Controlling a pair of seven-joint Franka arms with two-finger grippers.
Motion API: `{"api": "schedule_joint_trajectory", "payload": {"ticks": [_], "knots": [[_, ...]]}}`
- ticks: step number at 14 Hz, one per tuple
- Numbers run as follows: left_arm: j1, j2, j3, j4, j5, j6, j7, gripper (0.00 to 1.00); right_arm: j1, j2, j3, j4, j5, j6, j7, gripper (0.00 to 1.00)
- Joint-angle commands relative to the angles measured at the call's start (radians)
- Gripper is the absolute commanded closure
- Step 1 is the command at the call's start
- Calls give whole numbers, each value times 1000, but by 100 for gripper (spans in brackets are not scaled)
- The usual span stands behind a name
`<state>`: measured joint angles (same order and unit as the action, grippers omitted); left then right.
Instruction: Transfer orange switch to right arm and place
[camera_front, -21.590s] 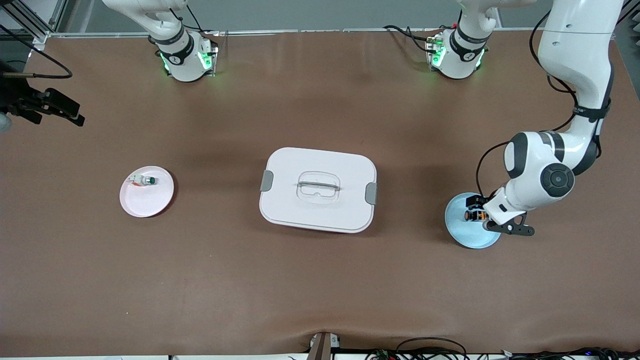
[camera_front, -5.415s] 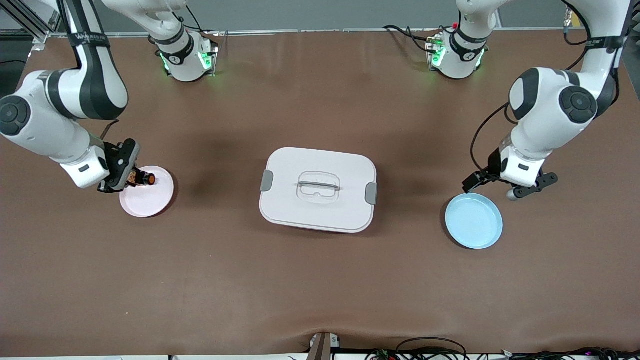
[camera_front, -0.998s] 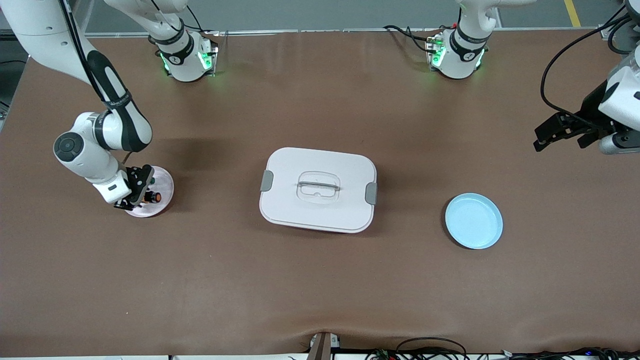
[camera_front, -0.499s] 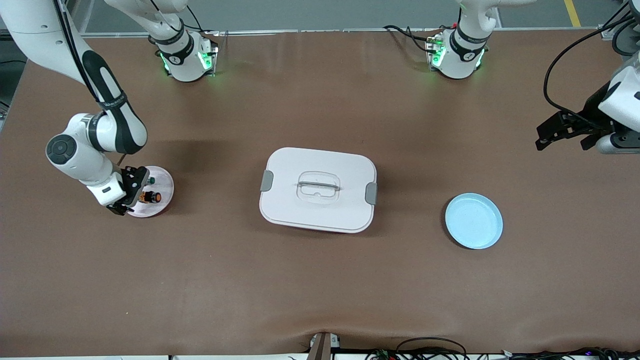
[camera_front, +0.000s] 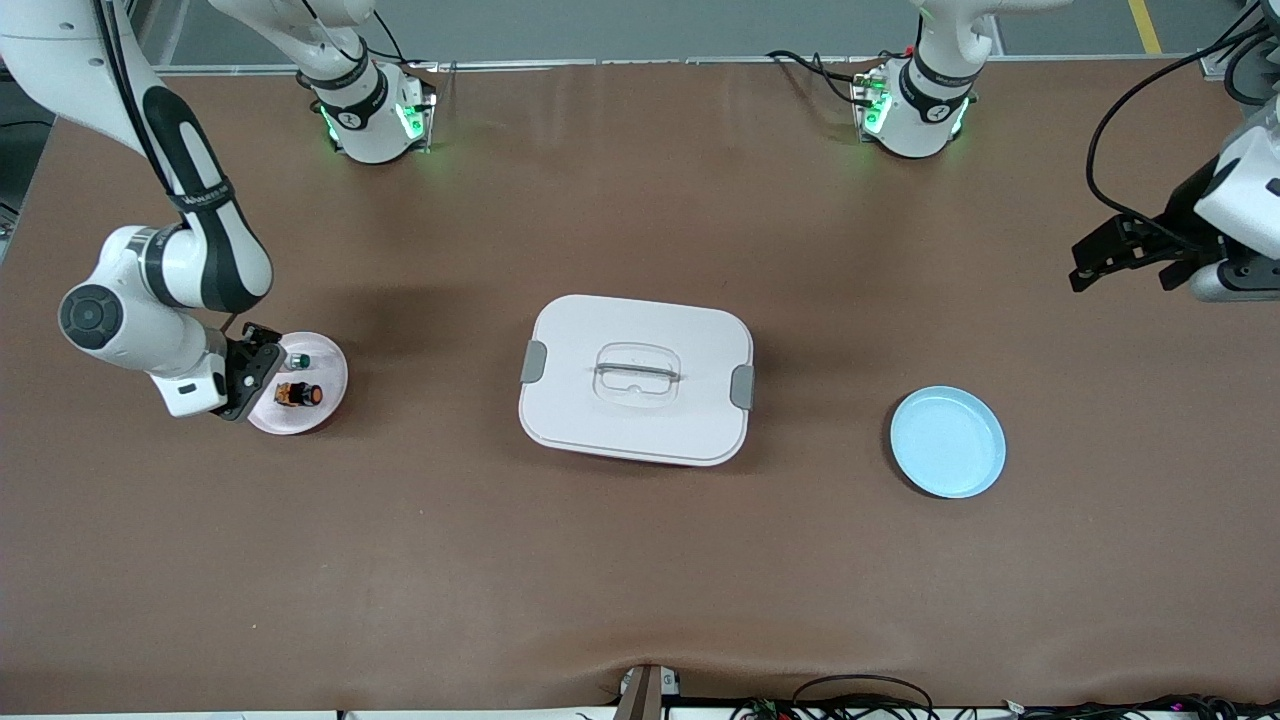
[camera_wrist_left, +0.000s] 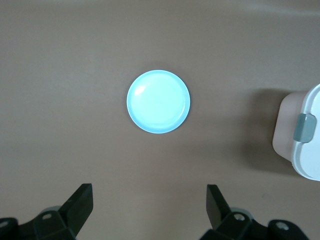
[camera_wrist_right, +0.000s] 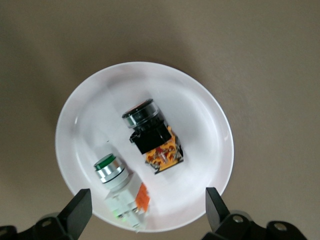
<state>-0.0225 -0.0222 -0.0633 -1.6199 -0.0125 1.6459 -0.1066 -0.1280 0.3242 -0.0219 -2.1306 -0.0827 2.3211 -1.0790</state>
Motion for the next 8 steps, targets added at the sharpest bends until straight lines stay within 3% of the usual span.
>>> {"api": "schedule_joint_trajectory", "payload": {"ticks": [1,5,8], "knots": [[6,-45,-33,-37,-9,-11,-42,0,-2,-89,17,-8,-14,-107,199,0],[9,-65,-36,-66,-7,-8,-30,0,1,-155,20,3,-11,-213,429,0],[10,-120,-36,-151,-7,30,-22,0,54,-178,20,63,-11,-337,621,0]]}}
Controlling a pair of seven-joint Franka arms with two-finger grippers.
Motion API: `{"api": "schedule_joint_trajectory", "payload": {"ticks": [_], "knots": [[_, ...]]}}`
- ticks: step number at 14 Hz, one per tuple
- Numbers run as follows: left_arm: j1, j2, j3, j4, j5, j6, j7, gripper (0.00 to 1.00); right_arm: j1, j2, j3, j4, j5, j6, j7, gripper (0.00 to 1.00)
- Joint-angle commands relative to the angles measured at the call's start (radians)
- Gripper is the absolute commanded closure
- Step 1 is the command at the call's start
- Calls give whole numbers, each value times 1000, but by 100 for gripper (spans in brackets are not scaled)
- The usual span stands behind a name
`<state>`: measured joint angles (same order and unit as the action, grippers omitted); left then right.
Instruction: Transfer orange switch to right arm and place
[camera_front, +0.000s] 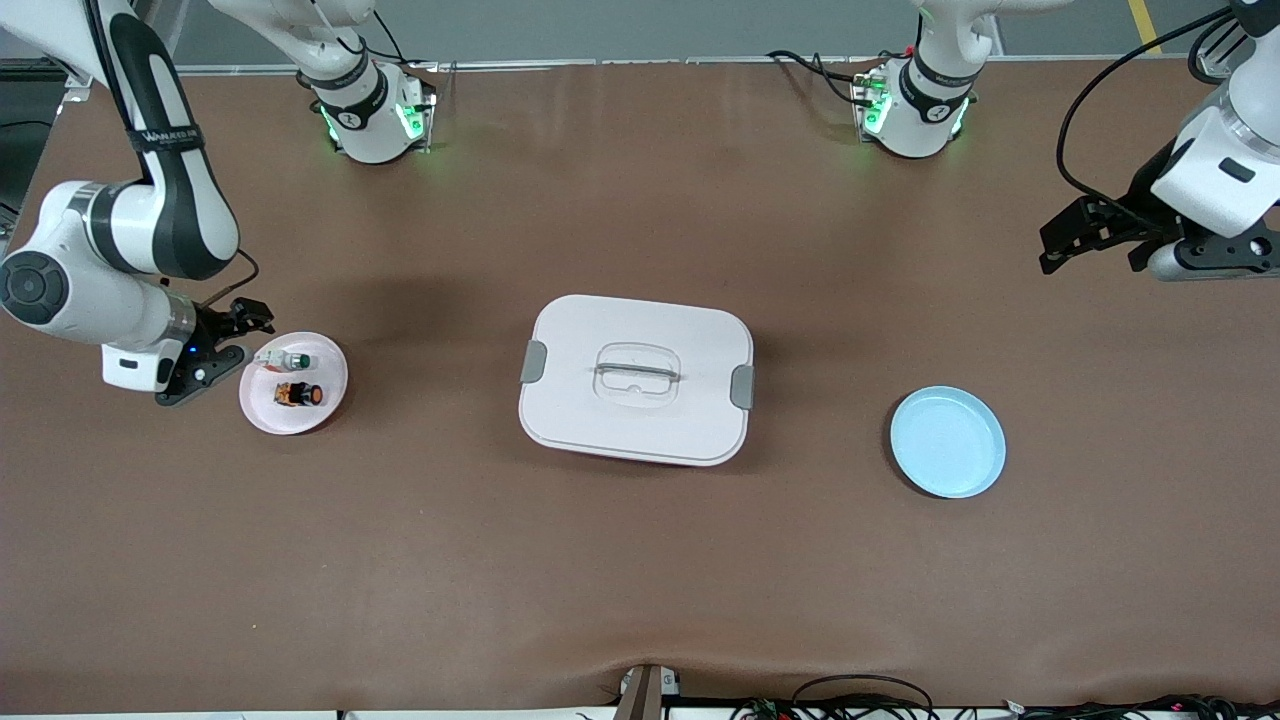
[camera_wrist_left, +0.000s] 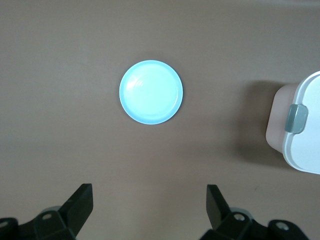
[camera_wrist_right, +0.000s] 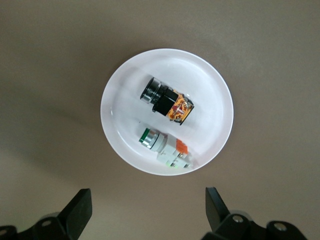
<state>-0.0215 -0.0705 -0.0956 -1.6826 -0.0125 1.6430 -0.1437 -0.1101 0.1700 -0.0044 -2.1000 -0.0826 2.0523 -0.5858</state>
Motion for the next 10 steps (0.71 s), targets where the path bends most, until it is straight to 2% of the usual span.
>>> {"api": "schedule_joint_trajectory", "payload": {"ticks": [1,3,4,7,10], "knots": [[9,-99,-4,-130,-7,63,15,0,49,-32,3,43,-11,-93,185,0],[11,-135,-4,-181,-7,98,18,0,69,-47,3,66,-11,-139,254,0],[11,-135,0,-180,-7,98,35,0,67,-56,3,80,-6,-165,280,0],[23,-127,5,-169,-7,101,87,0,61,-81,-3,142,79,-283,322,0],[31,-111,5,-149,-9,101,79,0,62,-99,-5,221,83,-400,383,0]]}}
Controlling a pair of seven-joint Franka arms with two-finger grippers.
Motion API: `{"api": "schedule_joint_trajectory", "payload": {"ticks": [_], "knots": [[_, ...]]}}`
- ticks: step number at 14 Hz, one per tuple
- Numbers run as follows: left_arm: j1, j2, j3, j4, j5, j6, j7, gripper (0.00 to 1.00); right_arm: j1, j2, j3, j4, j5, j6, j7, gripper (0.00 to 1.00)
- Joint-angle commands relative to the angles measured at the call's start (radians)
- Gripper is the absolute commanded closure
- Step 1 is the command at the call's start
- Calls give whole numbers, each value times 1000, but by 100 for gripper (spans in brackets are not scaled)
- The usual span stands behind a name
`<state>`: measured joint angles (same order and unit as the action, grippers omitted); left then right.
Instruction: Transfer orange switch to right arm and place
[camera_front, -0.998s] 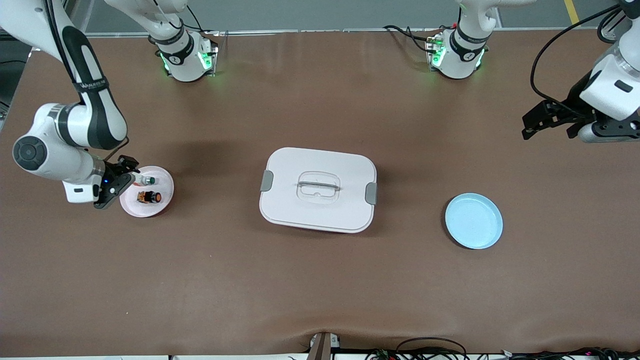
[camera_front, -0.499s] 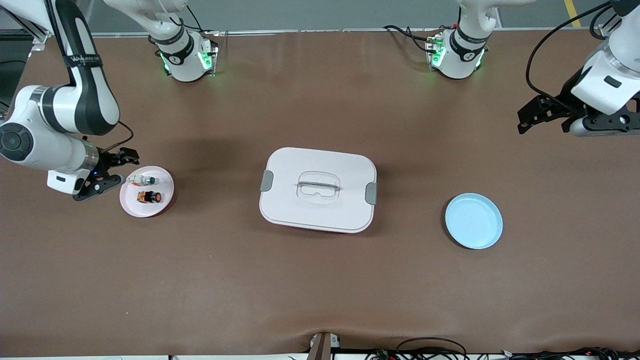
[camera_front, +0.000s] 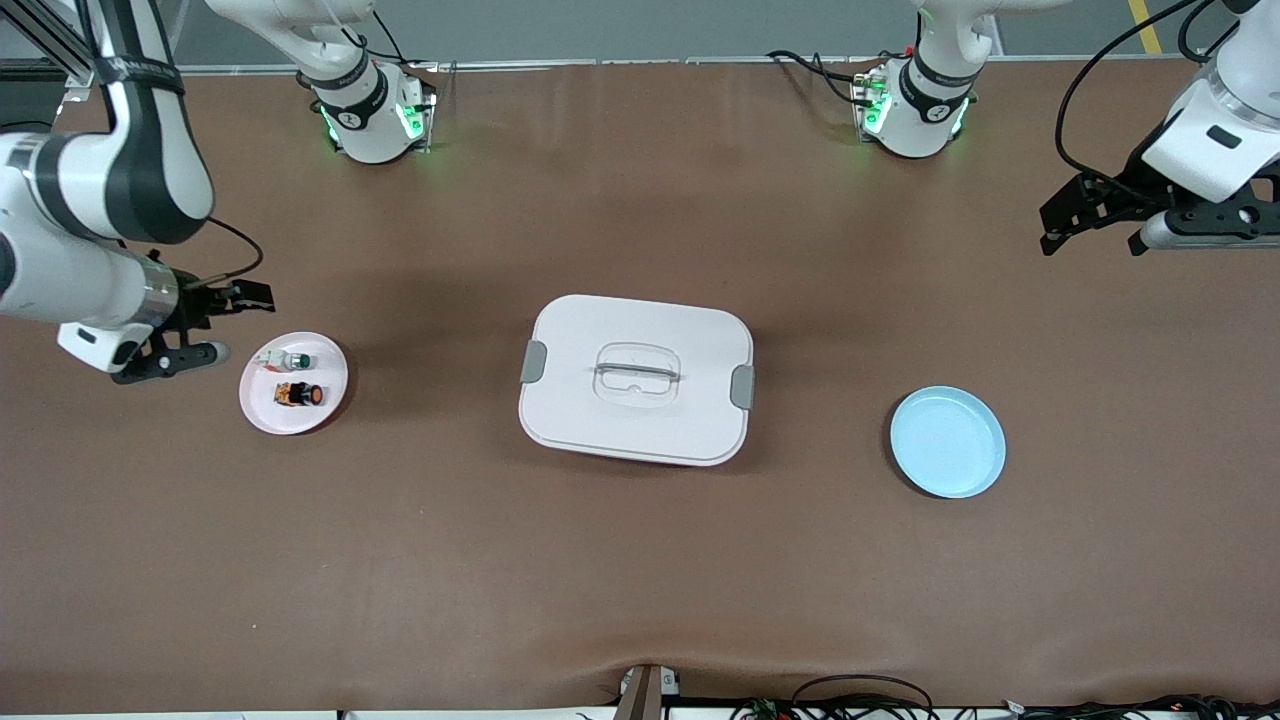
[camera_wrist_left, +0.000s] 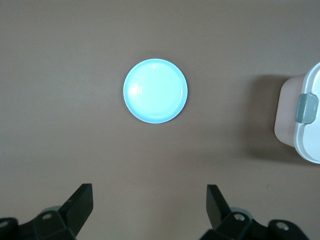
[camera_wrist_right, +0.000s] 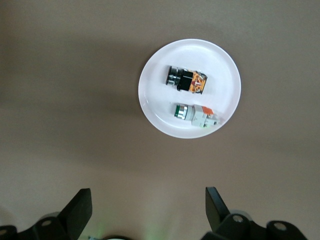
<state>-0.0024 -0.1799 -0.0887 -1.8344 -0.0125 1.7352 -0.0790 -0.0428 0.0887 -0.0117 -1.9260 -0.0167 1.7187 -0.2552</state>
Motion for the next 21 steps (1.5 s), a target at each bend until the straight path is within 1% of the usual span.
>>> {"api": "schedule_joint_trajectory", "payload": {"ticks": [1,2,4,7,8,10,15,21], "knots": [[13,2,-2,3,-9,7,15,0,-2,-23,5,73,18,-102,100,0],[15,2,-2,4,-9,7,15,0,0,-24,9,93,18,-125,141,0],[19,3,-2,4,-9,7,16,0,-3,-21,7,143,29,-172,156,0],[21,22,-2,33,-9,0,18,0,-22,-18,-1,197,34,-180,198,0],[21,23,-2,35,-9,0,21,0,-23,-15,-1,228,34,-182,229,0],[21,23,-2,35,-9,-2,21,0,-22,-10,1,249,34,-208,283,0],[21,23,-2,35,-7,-2,22,0,-14,-12,9,320,35,-263,275,0],[21,23,-2,35,-7,-3,25,0,30,-18,10,321,32,-251,277,0]]}}
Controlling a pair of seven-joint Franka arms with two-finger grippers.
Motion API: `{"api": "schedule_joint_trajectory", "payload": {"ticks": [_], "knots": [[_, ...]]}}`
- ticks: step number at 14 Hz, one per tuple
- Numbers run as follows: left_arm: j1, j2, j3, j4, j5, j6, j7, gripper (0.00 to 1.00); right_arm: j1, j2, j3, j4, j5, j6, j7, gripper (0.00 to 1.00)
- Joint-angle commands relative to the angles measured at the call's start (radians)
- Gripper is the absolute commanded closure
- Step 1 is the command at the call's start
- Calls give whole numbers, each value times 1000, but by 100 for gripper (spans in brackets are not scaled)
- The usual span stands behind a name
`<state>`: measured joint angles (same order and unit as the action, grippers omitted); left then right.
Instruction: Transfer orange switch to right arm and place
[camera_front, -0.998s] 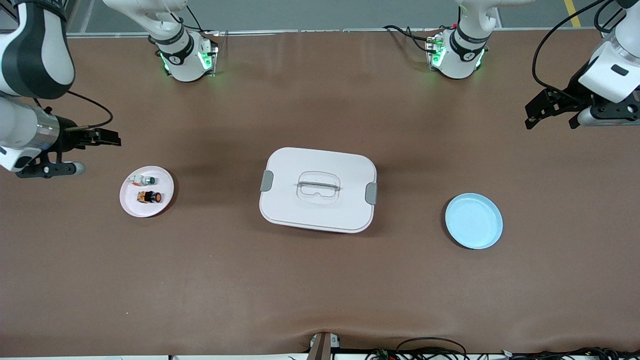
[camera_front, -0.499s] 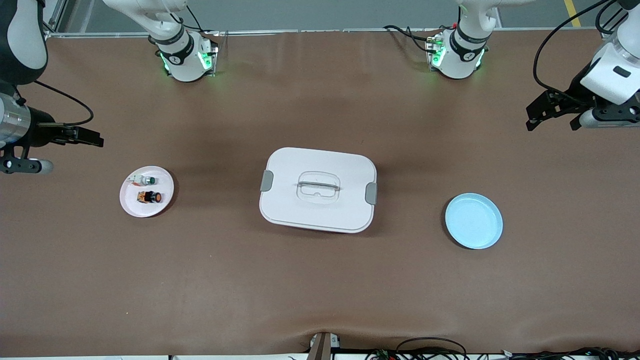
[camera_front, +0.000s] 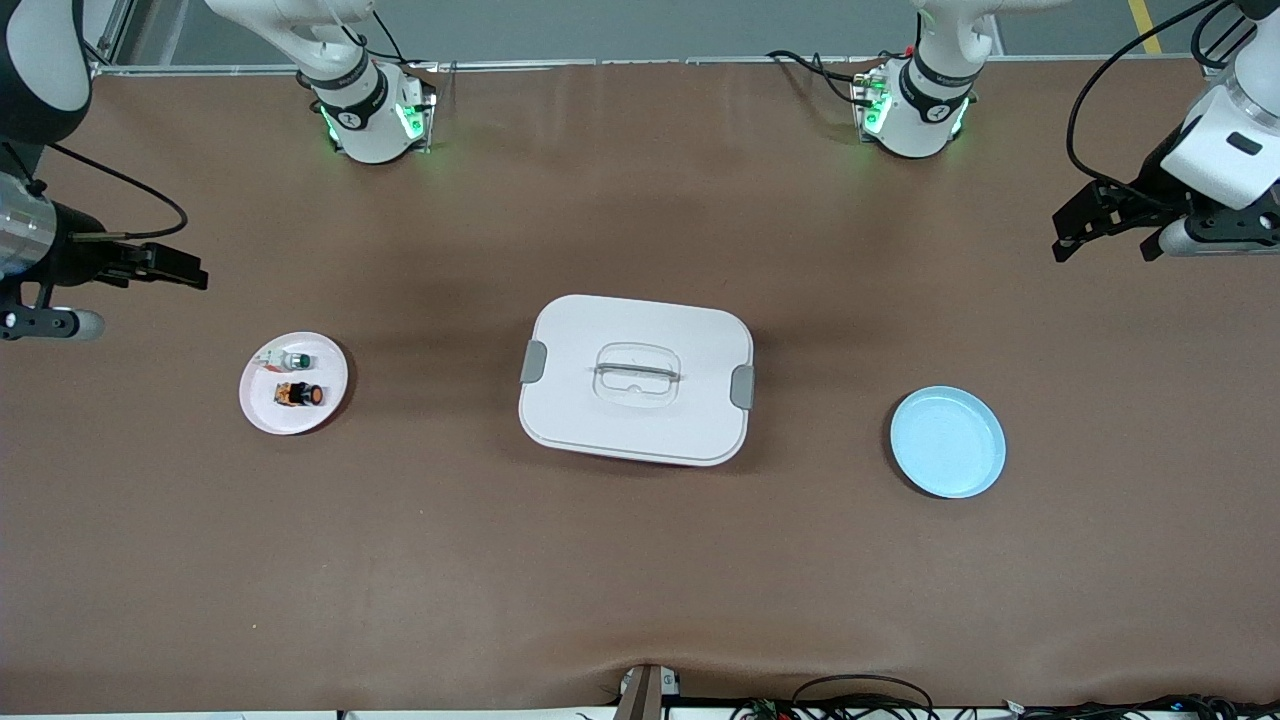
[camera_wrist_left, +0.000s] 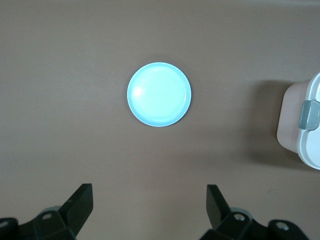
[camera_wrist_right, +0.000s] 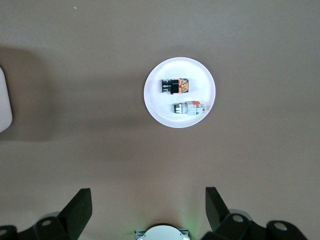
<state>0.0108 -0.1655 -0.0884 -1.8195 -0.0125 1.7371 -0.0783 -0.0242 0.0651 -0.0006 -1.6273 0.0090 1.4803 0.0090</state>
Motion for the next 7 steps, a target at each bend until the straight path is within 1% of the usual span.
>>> {"api": "schedule_joint_trajectory", "payload": {"ticks": [1,6,7], "knots": [[6,9,-2,20,-7,-5,25,0,23,4,-1,23,8,-9,14,0],[6,9,-2,23,-7,-5,18,0,21,1,-2,37,14,-8,25,0],[6,9,-2,23,-7,-5,15,0,21,1,-4,44,32,-11,25,0]]}}
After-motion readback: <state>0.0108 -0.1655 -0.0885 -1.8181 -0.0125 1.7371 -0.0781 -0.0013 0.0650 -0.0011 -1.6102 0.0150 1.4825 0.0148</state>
